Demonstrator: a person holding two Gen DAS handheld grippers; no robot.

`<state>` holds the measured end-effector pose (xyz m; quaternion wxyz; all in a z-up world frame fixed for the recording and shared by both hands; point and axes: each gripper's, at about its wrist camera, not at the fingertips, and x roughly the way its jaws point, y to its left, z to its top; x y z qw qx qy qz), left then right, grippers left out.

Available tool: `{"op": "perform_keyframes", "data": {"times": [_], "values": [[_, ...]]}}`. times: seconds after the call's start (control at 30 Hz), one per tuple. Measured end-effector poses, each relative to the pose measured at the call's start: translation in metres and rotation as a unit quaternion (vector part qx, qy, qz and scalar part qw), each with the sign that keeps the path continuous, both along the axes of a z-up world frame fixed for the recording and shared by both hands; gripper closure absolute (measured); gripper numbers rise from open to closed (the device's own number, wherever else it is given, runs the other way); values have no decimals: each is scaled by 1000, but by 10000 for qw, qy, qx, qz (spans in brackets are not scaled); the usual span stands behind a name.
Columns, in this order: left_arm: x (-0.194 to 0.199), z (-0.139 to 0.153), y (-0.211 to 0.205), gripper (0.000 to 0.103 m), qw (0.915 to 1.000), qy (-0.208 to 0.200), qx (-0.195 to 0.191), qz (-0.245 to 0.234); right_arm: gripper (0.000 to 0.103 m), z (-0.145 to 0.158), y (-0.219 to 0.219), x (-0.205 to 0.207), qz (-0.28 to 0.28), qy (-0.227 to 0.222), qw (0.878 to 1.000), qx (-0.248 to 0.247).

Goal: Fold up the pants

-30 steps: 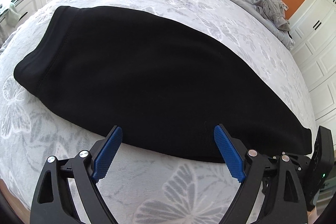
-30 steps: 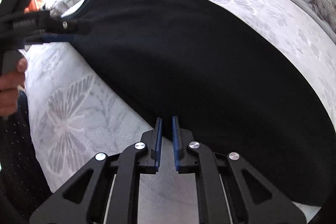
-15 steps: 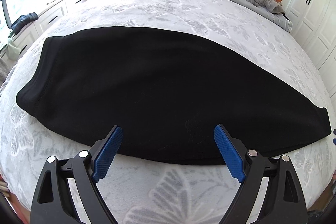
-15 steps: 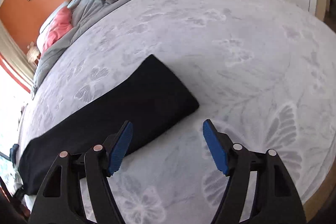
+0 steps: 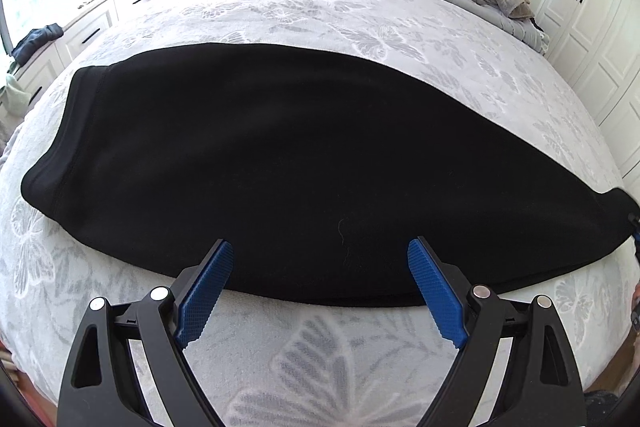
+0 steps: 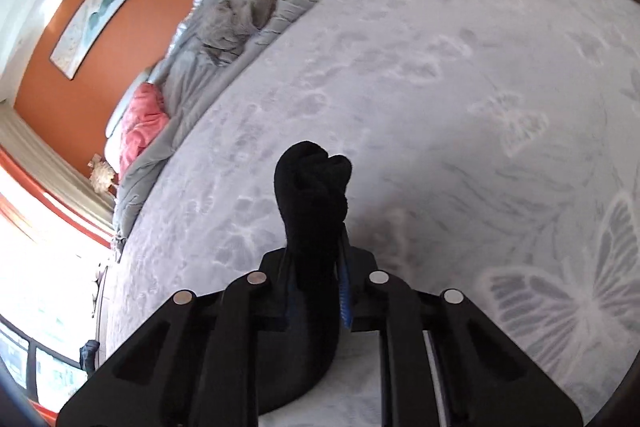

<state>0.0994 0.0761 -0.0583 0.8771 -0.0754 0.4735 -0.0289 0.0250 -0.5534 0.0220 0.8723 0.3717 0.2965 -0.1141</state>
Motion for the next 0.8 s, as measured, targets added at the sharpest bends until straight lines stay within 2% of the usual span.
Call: {"op": "perform_keyframes", "data": {"times": [0.1, 0.23, 0.3, 0.4, 0.6, 0.7, 0.8], "values": [[-5, 7, 6, 16, 9999, -60, -148, 18, 88, 57, 45, 19, 442, -431, 9977, -273], [-12, 15, 15, 16, 9992, -140, -368, 83, 88, 126, 119, 45, 1158, -836, 9875, -661], [-15, 19, 21, 16, 9986, -181, -485, 143, 88, 153, 159, 58, 1506, -951, 9802, -863], [-20, 25, 31, 16, 9976, -227, -619, 229, 88, 179, 218, 68, 2002, -1067, 9680, -1073], [-27, 35, 48, 16, 9955, -318, -837, 310, 88, 194, 335, 81, 2882, -1086, 9402, -1455], [-32, 39, 54, 16, 9956, -364, -803, 317, 88, 182, 390, 83, 3318, -919, 9235, -1690], [-37, 42, 59, 16, 9971, -428, -543, 321, 88, 153, 440, 82, 3750, -630, 9042, -1943]]}}
